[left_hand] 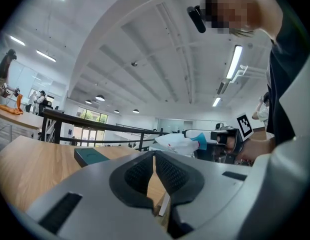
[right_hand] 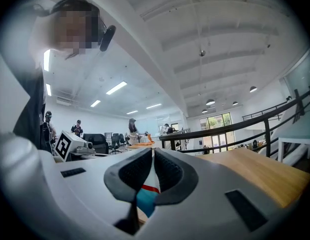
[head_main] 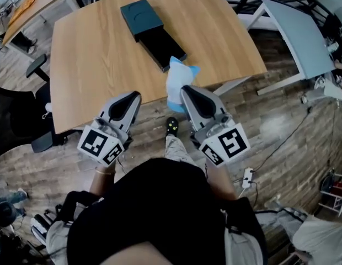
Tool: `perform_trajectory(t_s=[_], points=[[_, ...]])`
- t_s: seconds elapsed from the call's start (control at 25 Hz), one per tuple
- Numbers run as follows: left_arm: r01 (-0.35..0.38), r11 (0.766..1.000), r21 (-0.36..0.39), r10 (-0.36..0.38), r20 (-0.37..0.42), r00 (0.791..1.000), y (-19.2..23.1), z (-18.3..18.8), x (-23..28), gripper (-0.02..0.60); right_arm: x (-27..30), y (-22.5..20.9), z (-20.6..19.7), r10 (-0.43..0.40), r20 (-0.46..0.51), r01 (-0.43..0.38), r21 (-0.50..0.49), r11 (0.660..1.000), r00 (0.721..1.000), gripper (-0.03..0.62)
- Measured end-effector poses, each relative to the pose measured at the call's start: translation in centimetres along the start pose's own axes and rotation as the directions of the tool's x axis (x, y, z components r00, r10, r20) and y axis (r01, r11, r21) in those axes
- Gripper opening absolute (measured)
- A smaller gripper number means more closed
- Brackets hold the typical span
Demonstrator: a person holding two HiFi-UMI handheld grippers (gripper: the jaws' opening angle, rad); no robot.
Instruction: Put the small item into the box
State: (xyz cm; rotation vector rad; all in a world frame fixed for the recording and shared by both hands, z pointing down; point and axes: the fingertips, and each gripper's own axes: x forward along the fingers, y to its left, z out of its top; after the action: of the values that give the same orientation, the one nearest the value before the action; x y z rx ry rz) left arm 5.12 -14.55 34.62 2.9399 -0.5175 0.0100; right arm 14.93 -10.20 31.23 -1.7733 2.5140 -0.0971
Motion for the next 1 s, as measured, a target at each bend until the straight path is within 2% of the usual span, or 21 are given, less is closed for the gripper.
perform_trajectory(t_s=[0.36,0.76,1.0], points=[[-0.086,0.996,0.023,0.086,-0.002,0.996,2.9,1.7,5.7,0.023,3.6,-6.3,0.2,0.084,-0.004,-0.084,0.019,0.996,0.996,0.026],[-0.169,0.986,0.011,0.169,-0.018,0.985,5.4,2.0,10.8,0.023,7.1,-12.4,-1.0,0.166,-0.011,-0.165,0.05,0.985,0.986,0.026],[-0.206,0.978,-0.011,0.206,-0.032,0.978,7.1,1.7,12.9,0.023,9.0,-15.2,-2.4,0.186,-0.039,-0.183,0.062,0.981,0.982,0.026]])
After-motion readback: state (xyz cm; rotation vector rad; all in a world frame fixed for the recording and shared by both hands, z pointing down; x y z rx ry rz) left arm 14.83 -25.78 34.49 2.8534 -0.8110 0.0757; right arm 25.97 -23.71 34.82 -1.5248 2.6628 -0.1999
